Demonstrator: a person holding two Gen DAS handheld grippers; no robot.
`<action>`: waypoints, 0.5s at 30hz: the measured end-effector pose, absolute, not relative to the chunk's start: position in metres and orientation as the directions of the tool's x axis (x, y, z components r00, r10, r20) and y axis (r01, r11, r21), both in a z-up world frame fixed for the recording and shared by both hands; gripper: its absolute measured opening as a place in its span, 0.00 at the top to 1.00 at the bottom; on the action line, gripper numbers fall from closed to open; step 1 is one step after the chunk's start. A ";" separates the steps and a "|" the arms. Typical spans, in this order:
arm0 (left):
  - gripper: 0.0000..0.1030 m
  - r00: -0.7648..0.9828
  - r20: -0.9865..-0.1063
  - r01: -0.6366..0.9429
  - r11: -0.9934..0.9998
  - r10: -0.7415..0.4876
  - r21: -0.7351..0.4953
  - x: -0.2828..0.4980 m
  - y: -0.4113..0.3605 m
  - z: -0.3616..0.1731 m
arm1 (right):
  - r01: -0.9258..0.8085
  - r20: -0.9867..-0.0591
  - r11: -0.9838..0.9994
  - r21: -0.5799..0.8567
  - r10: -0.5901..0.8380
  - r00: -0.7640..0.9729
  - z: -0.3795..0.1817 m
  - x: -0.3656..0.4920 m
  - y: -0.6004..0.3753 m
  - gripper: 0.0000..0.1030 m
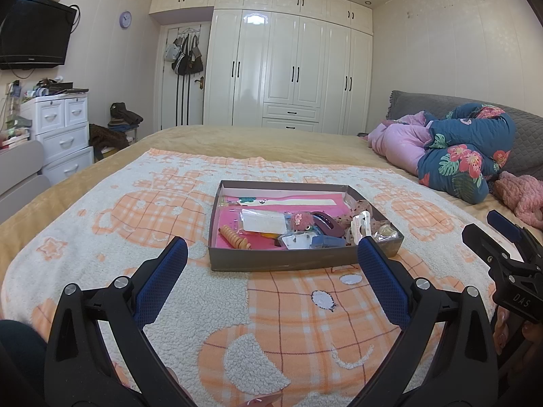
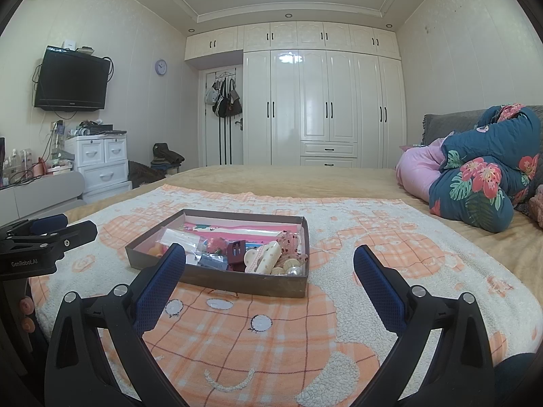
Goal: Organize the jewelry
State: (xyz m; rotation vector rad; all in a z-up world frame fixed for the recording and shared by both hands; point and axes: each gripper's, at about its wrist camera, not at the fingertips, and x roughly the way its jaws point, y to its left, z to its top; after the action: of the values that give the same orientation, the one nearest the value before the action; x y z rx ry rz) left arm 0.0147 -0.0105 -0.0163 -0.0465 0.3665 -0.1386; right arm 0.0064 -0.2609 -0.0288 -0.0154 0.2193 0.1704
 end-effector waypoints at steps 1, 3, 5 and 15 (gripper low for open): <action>0.11 0.924 -0.354 0.127 0.989 -0.143 -0.070 0.014 -0.011 -0.016 | -0.170 -0.217 0.985 0.003 0.166 0.962 -0.029 0.006 -0.261 0.06; 0.11 0.925 -0.353 0.127 0.990 -0.143 -0.069 0.015 -0.011 -0.016 | -0.170 -0.217 0.985 0.003 0.167 0.962 -0.029 0.006 -0.261 0.06; 0.11 0.924 -0.354 0.127 0.989 -0.144 -0.070 0.014 -0.011 -0.016 | -0.171 -0.217 0.985 0.003 0.167 0.962 -0.029 0.006 -0.261 0.06; 0.11 0.922 -0.352 0.145 0.987 -0.162 -0.075 0.015 -0.013 -0.012 | -0.167 -0.221 0.986 -0.001 0.163 0.962 -0.029 0.006 -0.262 0.06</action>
State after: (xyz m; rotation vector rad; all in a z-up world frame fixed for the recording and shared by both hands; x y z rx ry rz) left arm 0.0146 -0.0133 -0.0122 -0.0483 0.3657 -0.1576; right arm 0.0065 -0.2615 -0.0290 -0.0201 0.2224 0.1674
